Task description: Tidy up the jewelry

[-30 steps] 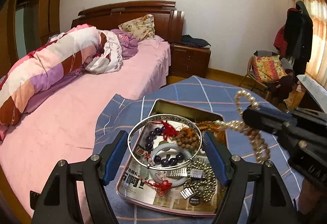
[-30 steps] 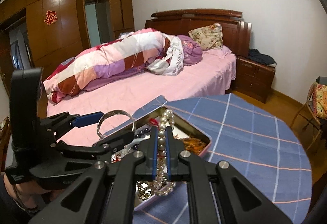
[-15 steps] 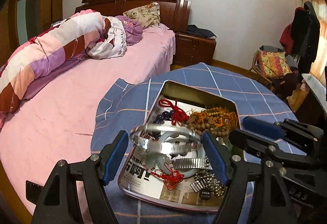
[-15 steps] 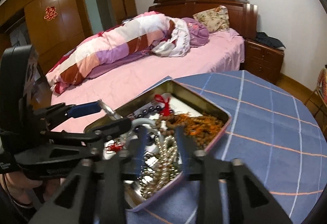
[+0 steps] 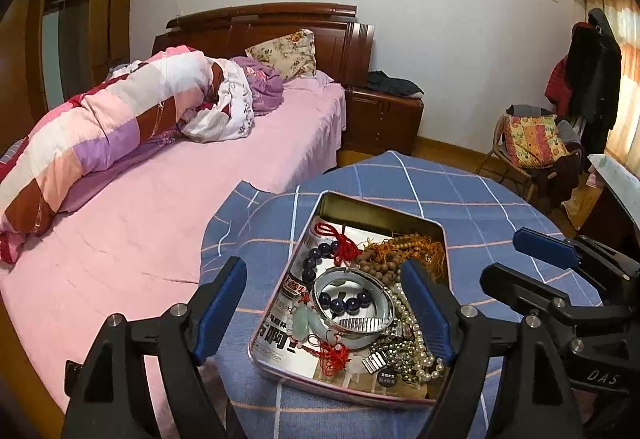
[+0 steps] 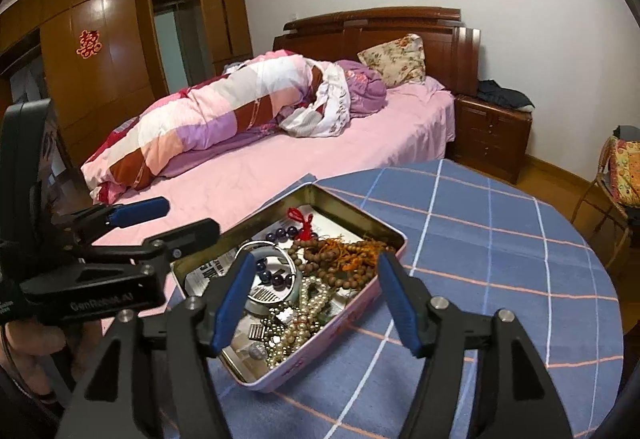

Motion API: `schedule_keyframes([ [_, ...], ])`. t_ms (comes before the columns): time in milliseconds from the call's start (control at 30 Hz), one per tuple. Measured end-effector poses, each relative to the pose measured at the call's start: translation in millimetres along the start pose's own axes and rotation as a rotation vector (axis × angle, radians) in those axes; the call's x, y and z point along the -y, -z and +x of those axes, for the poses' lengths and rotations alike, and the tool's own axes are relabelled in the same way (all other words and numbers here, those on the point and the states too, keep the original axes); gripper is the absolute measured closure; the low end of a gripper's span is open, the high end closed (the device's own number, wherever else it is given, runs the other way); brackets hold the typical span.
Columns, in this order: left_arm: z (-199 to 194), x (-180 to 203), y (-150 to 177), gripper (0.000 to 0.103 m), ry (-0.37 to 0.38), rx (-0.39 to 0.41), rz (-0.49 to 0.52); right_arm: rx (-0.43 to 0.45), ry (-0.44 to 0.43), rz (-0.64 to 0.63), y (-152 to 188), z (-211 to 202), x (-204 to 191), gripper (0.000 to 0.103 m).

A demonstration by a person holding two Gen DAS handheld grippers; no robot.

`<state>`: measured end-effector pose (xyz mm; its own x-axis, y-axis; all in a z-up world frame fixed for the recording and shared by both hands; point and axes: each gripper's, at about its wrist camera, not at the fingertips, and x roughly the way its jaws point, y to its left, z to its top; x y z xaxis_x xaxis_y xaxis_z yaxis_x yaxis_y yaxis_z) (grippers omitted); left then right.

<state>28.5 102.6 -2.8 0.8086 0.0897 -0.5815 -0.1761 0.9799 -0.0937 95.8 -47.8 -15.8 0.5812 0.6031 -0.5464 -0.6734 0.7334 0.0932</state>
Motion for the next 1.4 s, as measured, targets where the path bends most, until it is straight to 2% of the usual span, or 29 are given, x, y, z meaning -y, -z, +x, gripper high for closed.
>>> schedule_keyframes([
  [500,-16.5,7.4,-1.5,0.022,0.001,0.039,0.017,0.039,0.014,0.014,2.5,-13.8,1.7,0.031],
  [1300,-18.6,7.9,-2.0,0.022,-0.01,0.043,0.014,0.042,0.03,0.014,3.3,-15.0,8.2,0.027],
  [1400,-18.2,8.1,-2.4,0.022,0.01,0.042,0.015,0.044,0.035,0.014,3.2,-15.1,8.8,0.027],
])
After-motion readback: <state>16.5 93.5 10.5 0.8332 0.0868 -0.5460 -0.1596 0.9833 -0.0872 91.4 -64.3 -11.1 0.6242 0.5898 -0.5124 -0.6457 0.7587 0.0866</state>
